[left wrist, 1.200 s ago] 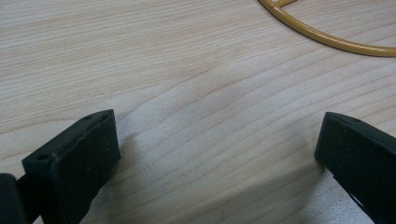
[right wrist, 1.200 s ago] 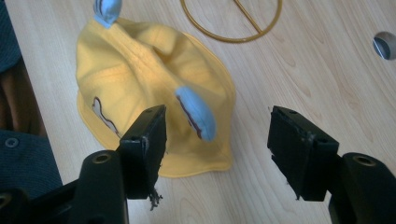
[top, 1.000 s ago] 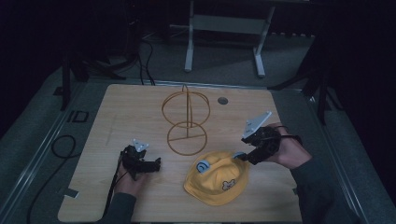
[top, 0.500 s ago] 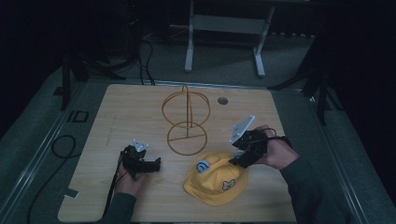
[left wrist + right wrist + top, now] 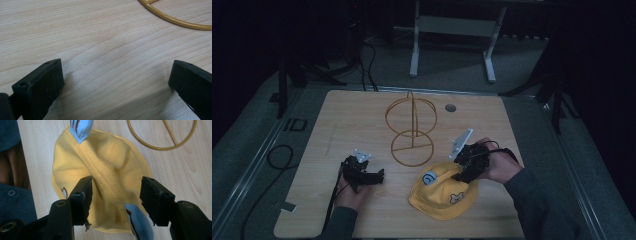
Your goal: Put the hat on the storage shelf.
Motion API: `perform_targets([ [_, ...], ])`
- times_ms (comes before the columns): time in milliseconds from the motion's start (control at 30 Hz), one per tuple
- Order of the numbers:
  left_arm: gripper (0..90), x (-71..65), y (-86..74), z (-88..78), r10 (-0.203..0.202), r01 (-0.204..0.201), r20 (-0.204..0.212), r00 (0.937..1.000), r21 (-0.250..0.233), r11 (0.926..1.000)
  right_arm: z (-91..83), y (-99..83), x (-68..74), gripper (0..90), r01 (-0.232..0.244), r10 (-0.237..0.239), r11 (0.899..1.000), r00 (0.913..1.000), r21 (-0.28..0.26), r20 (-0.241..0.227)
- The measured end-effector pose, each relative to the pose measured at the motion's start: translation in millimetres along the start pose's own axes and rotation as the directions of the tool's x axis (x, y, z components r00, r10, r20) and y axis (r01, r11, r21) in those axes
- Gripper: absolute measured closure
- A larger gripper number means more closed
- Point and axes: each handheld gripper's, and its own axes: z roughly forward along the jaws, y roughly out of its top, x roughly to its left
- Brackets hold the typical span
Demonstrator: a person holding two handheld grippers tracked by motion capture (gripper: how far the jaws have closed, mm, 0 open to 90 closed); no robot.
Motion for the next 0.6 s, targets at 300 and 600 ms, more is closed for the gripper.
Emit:
perform_targets([
  [300, 0.0, 0.0, 0.0, 0.0, 0.000, 0.000, 0.000, 1.0000, 0.000, 1.0000, 12.9, 5.1, 1.5, 46.6, 0.022, -0.021, 0.999, 0.9995, 0.040, -0.021],
  [600, 0.0, 0.0, 0.0, -0.1, 0.000, 0.000, -0.001, 1.0000, 0.001, 1.0000, 23.8, 8.0, 0.2, 55.5, 0.043, -0.039, 0.996, 0.9975, 0.074, -0.059],
])
